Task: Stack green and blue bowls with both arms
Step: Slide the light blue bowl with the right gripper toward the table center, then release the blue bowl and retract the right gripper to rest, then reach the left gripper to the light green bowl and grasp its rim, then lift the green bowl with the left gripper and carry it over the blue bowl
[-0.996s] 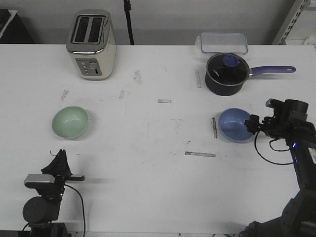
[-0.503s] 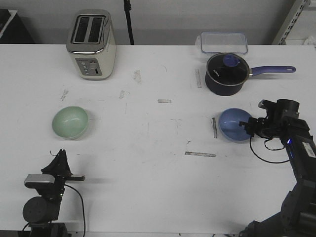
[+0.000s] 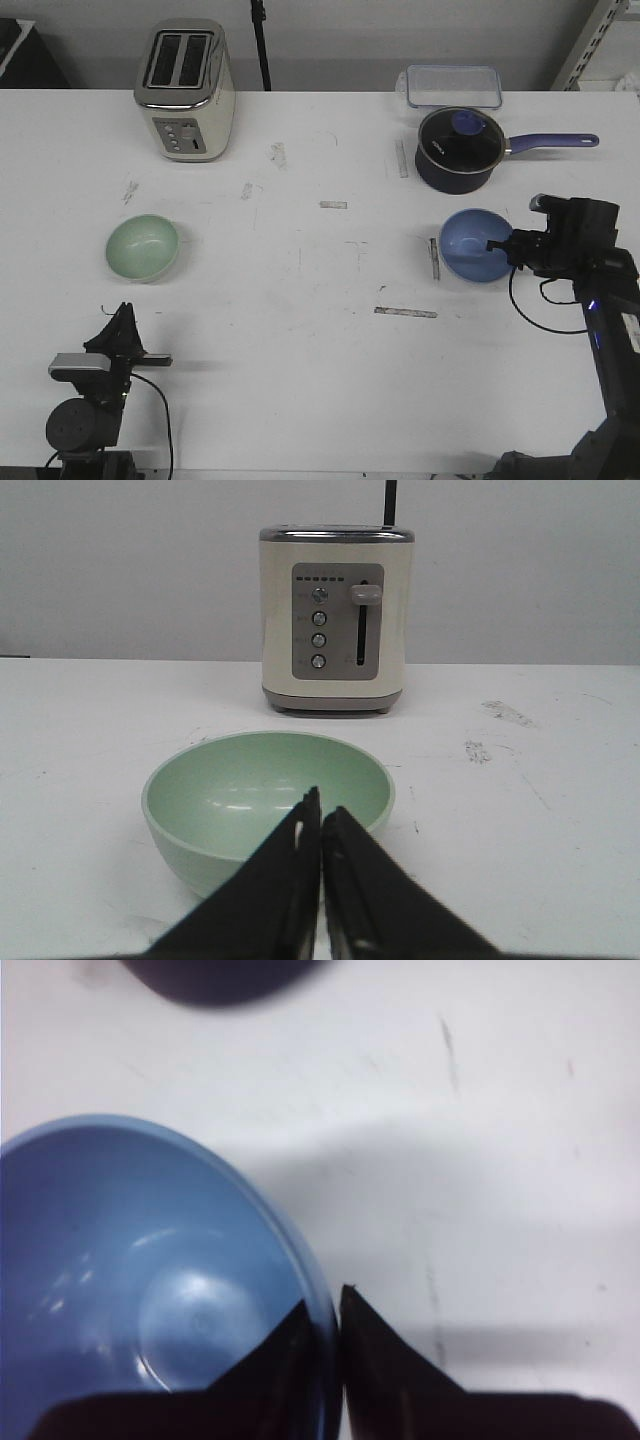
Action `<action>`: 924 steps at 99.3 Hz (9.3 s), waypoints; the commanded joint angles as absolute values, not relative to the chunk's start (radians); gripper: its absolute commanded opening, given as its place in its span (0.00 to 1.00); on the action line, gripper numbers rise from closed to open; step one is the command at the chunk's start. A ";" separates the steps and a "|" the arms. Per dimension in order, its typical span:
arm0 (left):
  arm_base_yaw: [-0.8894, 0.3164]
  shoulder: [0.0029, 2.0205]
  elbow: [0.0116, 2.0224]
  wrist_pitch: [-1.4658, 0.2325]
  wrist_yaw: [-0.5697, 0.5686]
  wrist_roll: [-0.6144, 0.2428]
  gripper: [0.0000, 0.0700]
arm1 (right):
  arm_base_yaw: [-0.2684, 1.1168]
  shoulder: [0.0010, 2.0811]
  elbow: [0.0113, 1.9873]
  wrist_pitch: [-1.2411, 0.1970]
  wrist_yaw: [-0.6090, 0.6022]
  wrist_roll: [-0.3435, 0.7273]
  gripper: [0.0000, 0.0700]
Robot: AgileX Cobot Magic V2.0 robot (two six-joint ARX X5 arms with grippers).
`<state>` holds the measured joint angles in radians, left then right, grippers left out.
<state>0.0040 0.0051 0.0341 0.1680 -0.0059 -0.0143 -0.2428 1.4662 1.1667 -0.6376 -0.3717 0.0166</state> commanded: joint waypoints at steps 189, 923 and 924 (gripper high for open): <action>0.004 0.003 0.012 0.180 -0.011 -0.020 0.01 | 0.525 1.595 1.184 -0.443 -0.182 0.540 0.56; -0.481 1.729 1.645 -0.805 0.252 -0.387 0.00 | 0.000 0.155 0.343 -0.023 0.001 0.062 0.02; -0.483 1.730 1.645 -0.804 0.252 -0.387 0.00 | 0.000 0.155 0.343 -0.023 0.001 0.062 0.02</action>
